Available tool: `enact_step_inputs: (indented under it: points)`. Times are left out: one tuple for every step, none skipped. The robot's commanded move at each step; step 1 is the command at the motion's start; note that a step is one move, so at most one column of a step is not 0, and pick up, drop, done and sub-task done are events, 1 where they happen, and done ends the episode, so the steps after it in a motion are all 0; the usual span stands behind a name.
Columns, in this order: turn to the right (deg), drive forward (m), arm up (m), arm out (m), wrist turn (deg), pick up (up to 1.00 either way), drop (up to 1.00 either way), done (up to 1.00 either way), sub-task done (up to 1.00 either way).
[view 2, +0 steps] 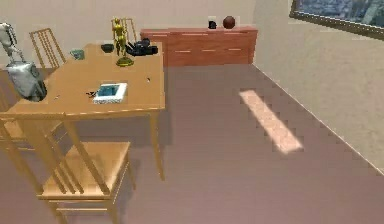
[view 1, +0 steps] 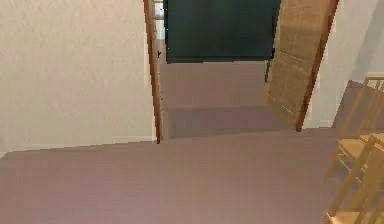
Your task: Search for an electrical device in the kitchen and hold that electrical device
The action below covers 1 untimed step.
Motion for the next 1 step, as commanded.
enact_step_inputs:
  points:
    - [0.0, 0.70, 0.00, 0.00, 0.0, 0.00, 0.00, 0.00, 0.00]
